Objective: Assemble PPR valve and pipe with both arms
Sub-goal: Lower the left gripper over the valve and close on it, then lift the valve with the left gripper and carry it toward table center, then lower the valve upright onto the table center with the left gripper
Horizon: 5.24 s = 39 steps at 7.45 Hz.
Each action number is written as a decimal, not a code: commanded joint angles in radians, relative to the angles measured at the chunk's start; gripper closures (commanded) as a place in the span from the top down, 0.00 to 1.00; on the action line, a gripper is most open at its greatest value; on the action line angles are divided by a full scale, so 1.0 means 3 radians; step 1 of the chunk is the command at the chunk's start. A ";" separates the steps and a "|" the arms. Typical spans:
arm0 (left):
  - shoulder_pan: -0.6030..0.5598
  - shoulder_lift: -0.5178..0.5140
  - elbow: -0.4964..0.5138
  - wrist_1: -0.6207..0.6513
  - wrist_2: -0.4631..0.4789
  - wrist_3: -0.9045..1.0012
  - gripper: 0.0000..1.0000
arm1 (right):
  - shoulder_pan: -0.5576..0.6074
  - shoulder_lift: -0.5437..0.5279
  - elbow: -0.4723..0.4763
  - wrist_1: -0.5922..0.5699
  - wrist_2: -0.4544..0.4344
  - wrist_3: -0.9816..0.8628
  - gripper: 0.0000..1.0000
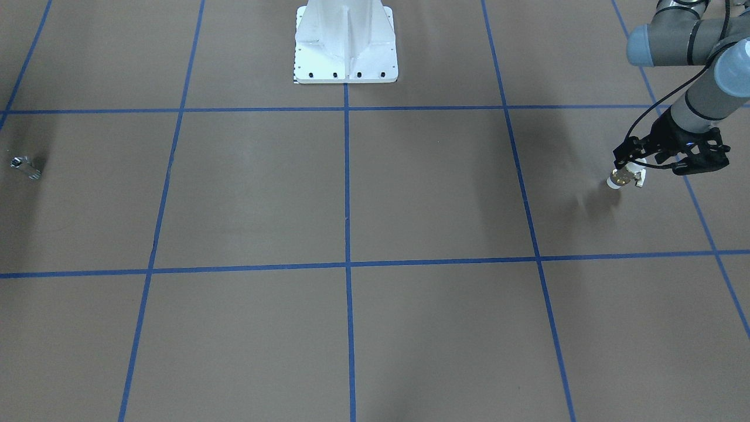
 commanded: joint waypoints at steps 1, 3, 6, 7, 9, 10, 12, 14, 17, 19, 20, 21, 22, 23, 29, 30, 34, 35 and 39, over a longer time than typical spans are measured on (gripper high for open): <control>0.0000 -0.0013 0.0030 0.0002 0.0000 0.0005 0.81 | 0.0000 0.0000 -0.0014 0.0000 0.0000 0.0000 0.99; 0.0016 -0.0013 0.0035 0.0002 0.0000 0.0000 0.77 | 0.0000 -0.0005 -0.0014 0.0000 0.0000 0.0000 0.99; 0.0021 -0.0019 0.0040 0.0002 -0.0005 0.0000 0.75 | 0.0000 -0.0005 -0.0019 0.0000 0.0000 0.0000 0.99; 0.0041 -0.0044 0.0035 0.0002 -0.0005 -0.0025 0.75 | 0.0000 -0.0005 -0.0034 0.0000 0.0000 -0.0005 0.99; 0.0056 -0.0044 0.0035 0.0002 -0.0005 -0.0026 0.48 | 0.0000 -0.0005 -0.0044 0.0000 0.0000 -0.0010 0.99; 0.0057 -0.0044 0.0040 0.0002 -0.0005 -0.0026 0.44 | 0.0000 -0.0005 -0.0044 0.0000 0.0000 -0.0010 0.99; 0.0051 -0.0049 0.0005 0.0007 -0.0066 -0.0026 0.12 | 0.0000 -0.0005 -0.0044 0.0000 0.0000 -0.0010 0.99; 0.0051 -0.0064 -0.0239 0.0164 -0.0215 -0.0046 0.00 | 0.0000 -0.0005 -0.0039 0.0000 0.0000 -0.0010 0.99; 0.0056 -0.0930 -0.0812 0.1760 -0.0164 -0.0046 0.00 | 0.0000 0.0020 0.0012 0.0000 0.0020 0.0036 0.99; 0.0285 -0.1829 -0.0799 0.2591 -0.0154 -0.0233 0.00 | 0.0000 0.0041 0.0007 0.0000 0.0036 0.0031 0.99; 0.0606 -0.2401 -0.0571 0.2751 -0.0093 -0.0731 0.00 | 0.0000 0.0036 0.0002 0.0000 0.0076 0.0031 0.99; 0.0705 -0.2989 -0.0077 0.2743 -0.0057 -0.1020 0.00 | 0.0000 0.0041 0.0002 0.0000 0.0132 0.0031 0.99; 0.0827 -0.3374 0.0323 0.2687 -0.0062 -0.1104 0.00 | 0.0000 0.0046 0.0007 0.0000 0.0128 0.0041 0.99; 0.0854 -0.3722 0.0909 0.2368 -0.0062 -0.1155 0.00 | -0.0005 0.0112 0.0007 0.0000 0.0128 0.0041 0.99; 0.1119 -0.3961 0.2024 0.1205 0.0106 -0.1253 0.00 | -0.0005 0.0118 0.0002 0.0000 0.0133 0.0026 0.99; 0.1186 -0.3966 0.2070 0.1199 0.0178 -0.1248 0.00 | -0.0005 0.0118 -0.0003 0.0000 0.0138 0.0031 0.99; 0.1192 -0.3946 0.2142 0.1086 0.0184 -0.1232 0.00 | -0.0005 0.0118 0.0002 0.0000 0.0153 0.0031 0.99; 0.1207 -0.3946 0.2142 0.1081 0.0184 -0.1232 0.00 | -0.0005 0.0123 -0.0003 0.0000 0.0153 0.0031 0.99; 0.1233 -0.3940 0.2137 0.1081 0.0184 -0.1227 0.00 | -0.0005 0.0123 -0.0019 0.0000 0.0148 0.0031 0.99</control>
